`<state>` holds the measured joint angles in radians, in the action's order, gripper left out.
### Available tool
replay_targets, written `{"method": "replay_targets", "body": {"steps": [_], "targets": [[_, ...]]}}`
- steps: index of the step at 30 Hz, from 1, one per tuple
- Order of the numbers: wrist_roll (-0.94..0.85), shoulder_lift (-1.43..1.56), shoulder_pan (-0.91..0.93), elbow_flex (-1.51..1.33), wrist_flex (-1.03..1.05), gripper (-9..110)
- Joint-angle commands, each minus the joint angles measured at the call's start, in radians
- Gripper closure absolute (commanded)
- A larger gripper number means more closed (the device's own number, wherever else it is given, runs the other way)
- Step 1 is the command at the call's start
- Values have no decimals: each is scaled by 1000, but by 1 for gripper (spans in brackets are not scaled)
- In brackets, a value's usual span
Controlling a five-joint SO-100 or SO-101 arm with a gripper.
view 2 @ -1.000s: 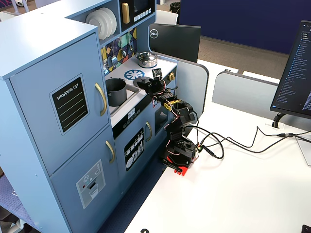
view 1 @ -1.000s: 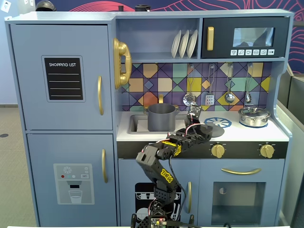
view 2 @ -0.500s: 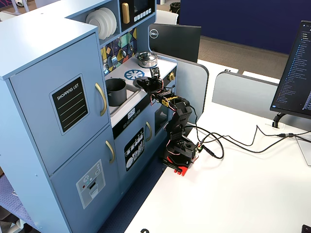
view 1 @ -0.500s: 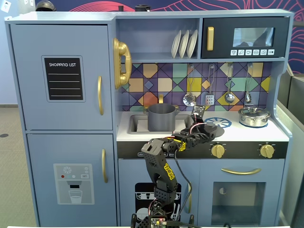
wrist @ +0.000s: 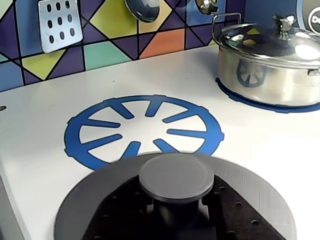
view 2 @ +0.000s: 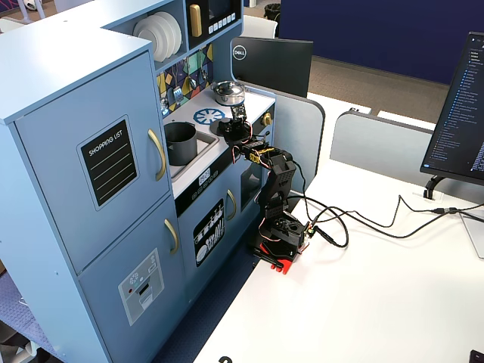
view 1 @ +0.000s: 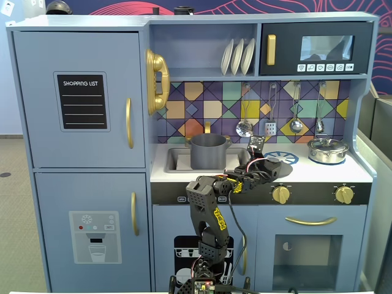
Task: Pick up the lid from the counter and put it on the gray recipient
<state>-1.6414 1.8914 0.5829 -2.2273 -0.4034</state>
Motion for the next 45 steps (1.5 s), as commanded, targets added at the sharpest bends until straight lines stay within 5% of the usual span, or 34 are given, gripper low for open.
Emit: {"method": "replay_targets", "body": {"steps": [1, 21, 45], "targets": [[18, -5, -26, 43, -20, 102], [55, 206, -97, 336, 163, 102], [60, 377, -497, 333, 433, 102]]}}
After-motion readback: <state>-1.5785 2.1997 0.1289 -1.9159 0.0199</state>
